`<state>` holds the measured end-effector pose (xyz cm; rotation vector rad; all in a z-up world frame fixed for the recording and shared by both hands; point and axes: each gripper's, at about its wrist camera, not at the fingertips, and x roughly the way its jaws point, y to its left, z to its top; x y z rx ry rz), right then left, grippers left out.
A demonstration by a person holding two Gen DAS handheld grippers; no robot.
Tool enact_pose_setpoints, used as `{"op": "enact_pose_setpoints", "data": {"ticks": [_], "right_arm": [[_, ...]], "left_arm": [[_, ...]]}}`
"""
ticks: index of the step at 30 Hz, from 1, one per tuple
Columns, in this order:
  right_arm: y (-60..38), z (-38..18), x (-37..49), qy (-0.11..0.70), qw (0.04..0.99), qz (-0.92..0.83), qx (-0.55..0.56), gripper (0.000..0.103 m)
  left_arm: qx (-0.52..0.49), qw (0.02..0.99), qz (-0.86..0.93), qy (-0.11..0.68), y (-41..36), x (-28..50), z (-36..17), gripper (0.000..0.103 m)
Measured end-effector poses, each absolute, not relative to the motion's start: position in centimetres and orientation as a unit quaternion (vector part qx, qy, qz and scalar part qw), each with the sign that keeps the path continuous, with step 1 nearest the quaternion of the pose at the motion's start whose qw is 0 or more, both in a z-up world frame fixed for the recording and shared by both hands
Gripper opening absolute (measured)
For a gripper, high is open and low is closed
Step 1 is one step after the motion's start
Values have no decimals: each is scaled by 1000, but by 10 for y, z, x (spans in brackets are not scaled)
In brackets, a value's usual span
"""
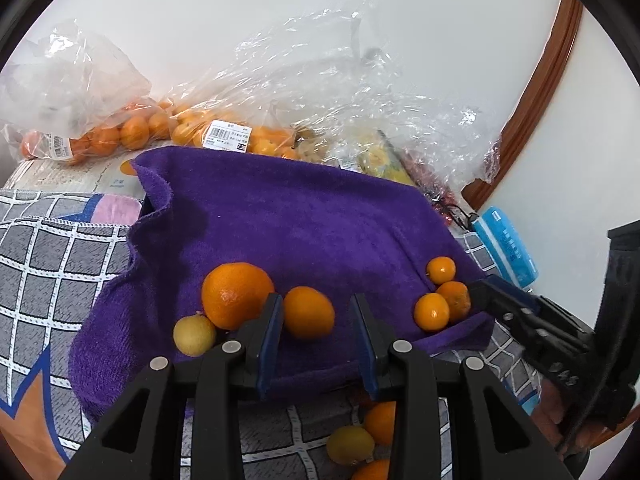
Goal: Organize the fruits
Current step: 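Lower both fruits onto the towel and open both grippers, then withdraw both grippers from the towel toward the loose fruit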
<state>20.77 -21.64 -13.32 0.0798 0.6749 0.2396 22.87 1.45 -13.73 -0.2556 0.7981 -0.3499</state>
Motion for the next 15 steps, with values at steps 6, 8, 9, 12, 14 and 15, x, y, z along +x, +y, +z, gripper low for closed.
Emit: {"op": "enact_pose_setpoints", "data": {"ticks": [6,8,9,12,14,15], "right_arm": [[-214,-122,181,327,939,105,28,41],[-211,-121,173,333,937,99,19,41],[-210,-120,168,335,937,96,15,41],[-206,-114,152,329,940,93,5,42],[-202,-110,143,317,944,89,0,46],[-201,-109,139,312,946,89,-2,47]], "left_arm": [[-113,905,-164,375,13,218,-124,37],[-98,913,-156,364,11,211,-115,37],[-94,916,-152,360,12,207,-110,37],[-93,916,-155,357,14,193,-100,37],[-82,919,-146,357,16,182,-94,37],[-75,921,-142,356,17,176,-92,37]]}}
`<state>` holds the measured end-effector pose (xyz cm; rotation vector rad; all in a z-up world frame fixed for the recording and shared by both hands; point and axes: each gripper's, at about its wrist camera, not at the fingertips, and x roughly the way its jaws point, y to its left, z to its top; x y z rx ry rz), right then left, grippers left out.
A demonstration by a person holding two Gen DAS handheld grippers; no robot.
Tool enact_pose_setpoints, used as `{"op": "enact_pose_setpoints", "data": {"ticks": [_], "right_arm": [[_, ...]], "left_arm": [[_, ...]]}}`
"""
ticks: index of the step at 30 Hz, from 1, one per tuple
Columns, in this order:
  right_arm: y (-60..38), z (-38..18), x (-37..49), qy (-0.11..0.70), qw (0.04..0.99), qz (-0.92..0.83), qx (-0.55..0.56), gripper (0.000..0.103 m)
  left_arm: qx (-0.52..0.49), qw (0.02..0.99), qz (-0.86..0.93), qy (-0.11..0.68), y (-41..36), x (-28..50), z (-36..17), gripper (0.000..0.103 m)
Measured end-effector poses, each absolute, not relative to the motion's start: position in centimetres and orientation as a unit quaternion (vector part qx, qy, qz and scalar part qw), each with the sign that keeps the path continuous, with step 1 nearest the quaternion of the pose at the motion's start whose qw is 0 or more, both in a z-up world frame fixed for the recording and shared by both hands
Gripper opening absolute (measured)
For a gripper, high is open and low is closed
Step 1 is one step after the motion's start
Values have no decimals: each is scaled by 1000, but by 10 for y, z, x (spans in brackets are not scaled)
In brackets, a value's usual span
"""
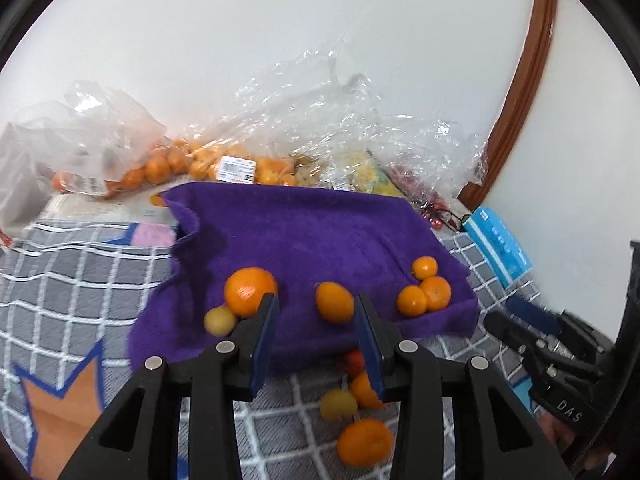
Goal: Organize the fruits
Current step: 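Withdraw both grippers from the towel toward the loose fruit, then grasp a loose orange beside the towel with the right gripper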
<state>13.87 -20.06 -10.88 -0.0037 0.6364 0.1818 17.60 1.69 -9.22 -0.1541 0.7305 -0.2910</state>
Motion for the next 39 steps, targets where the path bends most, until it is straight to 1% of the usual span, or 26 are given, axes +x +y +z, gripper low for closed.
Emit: {"op": "enact_pose_setpoints", "data": {"ticks": [3,9,16,20,26,31,39], "right_arm": [[-195,-108,130,318,944,89,-4,48],[-183,-110,113,332,938,102,2,48],[-167,-124,102,341,932,120,7,48],[-159,-130,96,354,927,126,5,47],[-154,-137,87,356,926,122,-7,47],[-156,-143,88,366,925,105,-8,43],[-161,-142,90,362,927,93,-5,43]], "left_arm": [[-63,922,-127,360,22,160,-91,37],[-76,917,-109,377,46,134,-101,37],[-59,917,-60,390,71,119,-121,37],[-67,914,-45,398,84,114,-131,37],[-67,915,-48,396,88,112,-137,39],[-66,917,-59,389,87,112,-140,39],[-66,913,-106,387,78,115,-144,39]]}}
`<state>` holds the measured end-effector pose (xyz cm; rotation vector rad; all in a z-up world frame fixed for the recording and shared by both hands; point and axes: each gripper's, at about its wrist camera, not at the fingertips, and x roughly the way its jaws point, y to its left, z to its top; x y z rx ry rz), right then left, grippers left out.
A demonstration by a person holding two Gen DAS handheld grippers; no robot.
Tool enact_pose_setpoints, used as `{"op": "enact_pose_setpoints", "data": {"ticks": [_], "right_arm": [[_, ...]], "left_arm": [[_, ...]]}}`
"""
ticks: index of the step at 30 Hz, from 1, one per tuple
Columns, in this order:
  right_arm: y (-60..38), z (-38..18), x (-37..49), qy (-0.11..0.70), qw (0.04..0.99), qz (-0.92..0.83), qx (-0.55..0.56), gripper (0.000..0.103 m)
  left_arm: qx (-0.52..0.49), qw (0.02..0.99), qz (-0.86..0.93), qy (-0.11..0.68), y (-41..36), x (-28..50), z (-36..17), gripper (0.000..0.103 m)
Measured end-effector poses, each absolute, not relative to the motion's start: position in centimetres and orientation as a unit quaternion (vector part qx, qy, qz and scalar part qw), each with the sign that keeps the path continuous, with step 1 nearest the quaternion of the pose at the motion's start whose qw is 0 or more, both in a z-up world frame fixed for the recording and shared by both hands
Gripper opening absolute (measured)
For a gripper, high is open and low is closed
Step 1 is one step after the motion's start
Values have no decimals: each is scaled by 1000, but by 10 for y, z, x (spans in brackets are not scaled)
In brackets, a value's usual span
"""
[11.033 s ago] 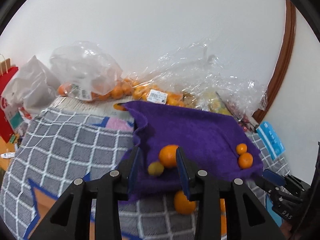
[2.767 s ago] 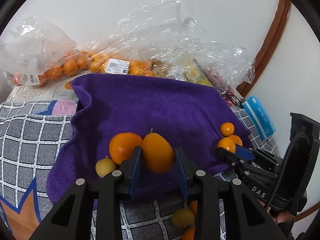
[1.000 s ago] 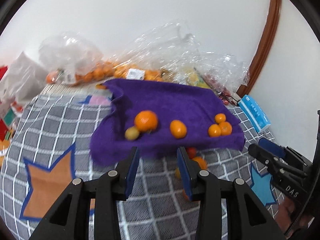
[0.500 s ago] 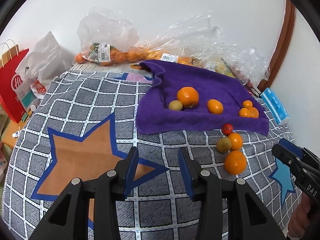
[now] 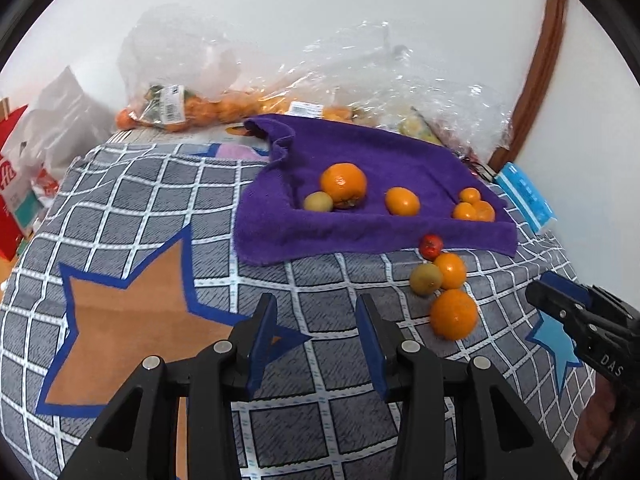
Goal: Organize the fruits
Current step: 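Grasp a loose orange beside the towel with the right gripper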
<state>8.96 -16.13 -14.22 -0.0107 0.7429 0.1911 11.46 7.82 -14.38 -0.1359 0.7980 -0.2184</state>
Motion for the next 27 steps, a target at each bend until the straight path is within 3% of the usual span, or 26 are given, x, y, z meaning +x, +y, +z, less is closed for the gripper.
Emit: {"op": "enact_pose_setpoints", "data": {"ticks": [15,27], "right_arm": [[-160,-152,102,364,926,98,9,43],[-149,-159,110,361,925,118,6,43]], "left_arm": [[-154,919,-109,347,113,118,-138,39],[-154,925,-70,342,119,122,-141,39]]}}
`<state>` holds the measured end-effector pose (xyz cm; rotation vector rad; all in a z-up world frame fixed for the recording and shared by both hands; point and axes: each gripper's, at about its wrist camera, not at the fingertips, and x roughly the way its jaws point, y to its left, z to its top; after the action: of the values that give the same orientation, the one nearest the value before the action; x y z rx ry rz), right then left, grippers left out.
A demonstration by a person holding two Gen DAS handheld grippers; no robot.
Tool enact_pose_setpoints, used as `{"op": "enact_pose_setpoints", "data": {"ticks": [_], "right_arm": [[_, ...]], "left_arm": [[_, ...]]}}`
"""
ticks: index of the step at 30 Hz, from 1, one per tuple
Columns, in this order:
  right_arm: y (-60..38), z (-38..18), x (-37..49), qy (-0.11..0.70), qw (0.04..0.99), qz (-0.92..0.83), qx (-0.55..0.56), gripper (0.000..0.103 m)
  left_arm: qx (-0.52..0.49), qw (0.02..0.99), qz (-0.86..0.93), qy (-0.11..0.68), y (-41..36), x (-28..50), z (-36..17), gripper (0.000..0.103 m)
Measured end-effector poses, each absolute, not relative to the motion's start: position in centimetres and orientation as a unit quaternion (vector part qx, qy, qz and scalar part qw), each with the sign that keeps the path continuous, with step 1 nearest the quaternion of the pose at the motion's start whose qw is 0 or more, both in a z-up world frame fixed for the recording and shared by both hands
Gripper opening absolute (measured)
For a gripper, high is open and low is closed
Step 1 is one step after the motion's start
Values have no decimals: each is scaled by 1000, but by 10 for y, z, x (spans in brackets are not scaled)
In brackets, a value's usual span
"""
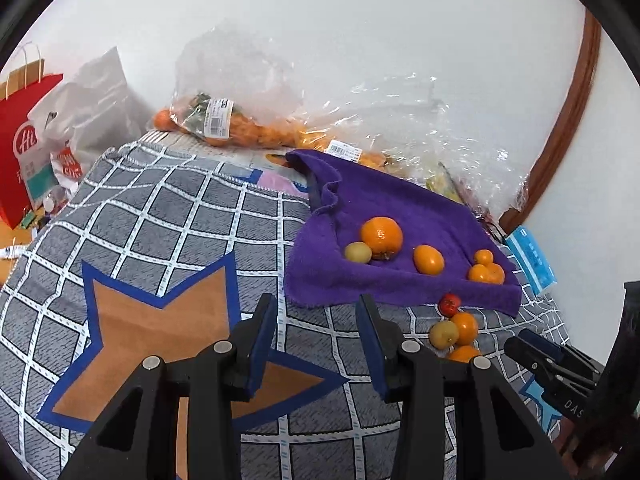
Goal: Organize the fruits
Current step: 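Grasp a loose orange beside the towel with the right gripper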
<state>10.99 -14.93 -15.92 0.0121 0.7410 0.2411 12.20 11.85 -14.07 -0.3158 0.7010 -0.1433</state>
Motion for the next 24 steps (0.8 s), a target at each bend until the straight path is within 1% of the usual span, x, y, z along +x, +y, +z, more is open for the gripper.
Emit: {"op": "enact_pose_setpoints", "data": {"ticks": [5,7,9,10,12,24], "right_arm": [[-145,-162,115,364,922,128,9,41],[-144,-164,119,365,922,130,7,37],[-144,-165,123,368,922,122,4,35],[-145,-166,127,370,922,118,6,31],[-147,-166,131,371,920,124,15,28],[-138,-180,156,393,901,181,6,29]], "left_arm": [[-153,925,-71,340,117,122,-142,39],[-153,924,-75,341,116,122,-143,39],[-154,924,-81,340,115,122,-142,39],[-155,925,-85,337,115,121,-142,39],[-156,925,-88,334,114,121,-142,39],[-160,911,-125,360,105,126,-151,39]]}}
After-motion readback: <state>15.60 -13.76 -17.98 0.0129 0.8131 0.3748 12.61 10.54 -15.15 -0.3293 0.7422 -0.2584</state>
